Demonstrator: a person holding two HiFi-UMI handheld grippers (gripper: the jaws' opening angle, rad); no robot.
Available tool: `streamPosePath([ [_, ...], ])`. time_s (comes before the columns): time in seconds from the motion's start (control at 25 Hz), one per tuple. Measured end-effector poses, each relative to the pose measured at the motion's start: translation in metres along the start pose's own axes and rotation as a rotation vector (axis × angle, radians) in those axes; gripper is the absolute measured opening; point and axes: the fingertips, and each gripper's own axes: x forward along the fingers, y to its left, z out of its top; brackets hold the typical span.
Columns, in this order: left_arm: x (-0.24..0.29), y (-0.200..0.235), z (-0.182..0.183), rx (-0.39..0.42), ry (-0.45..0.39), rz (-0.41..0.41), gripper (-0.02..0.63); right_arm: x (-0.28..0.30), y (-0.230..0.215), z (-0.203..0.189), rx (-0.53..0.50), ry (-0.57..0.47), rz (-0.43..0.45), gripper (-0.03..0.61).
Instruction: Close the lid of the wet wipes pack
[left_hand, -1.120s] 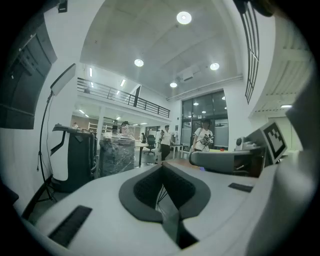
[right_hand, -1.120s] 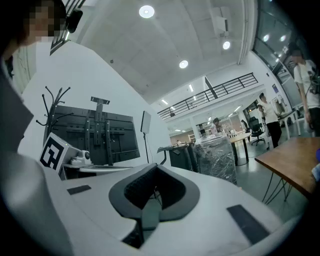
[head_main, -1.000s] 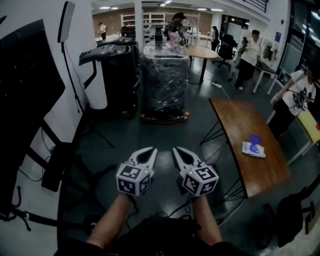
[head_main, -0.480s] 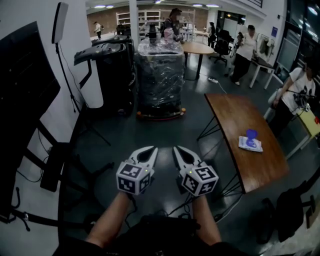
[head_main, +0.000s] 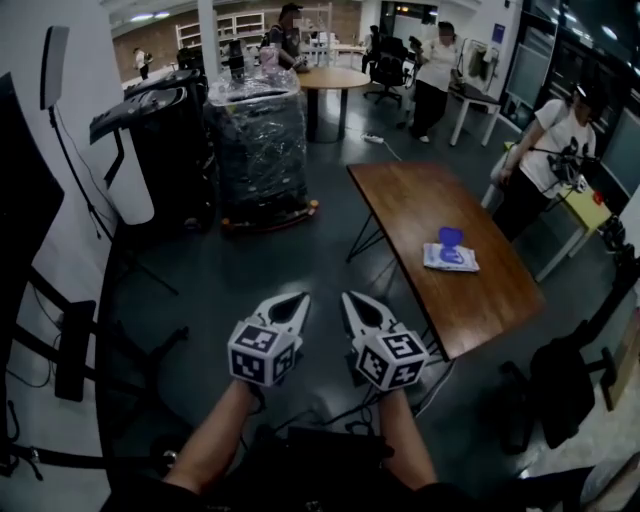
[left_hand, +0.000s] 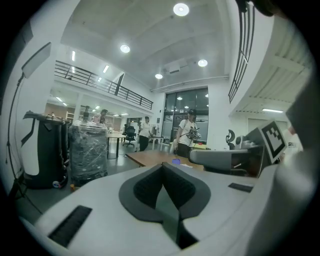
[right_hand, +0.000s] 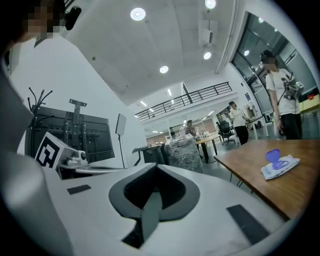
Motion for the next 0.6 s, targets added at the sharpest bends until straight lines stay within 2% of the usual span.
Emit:
streamPosePath([
  [0.24, 0.051, -0.067, -0.013, 0.025, 0.051, -0.141, 0.008, -0.051, -0.065, -0.008, 0.023, 0.003, -0.144, 0.009],
  [0.6, 0.120, -0.136, -0.015, 0.065, 0.086, -0.321, 0.008, -0.107, -0.143, 0.000, 0.051, -0.041, -0.333, 0.009],
])
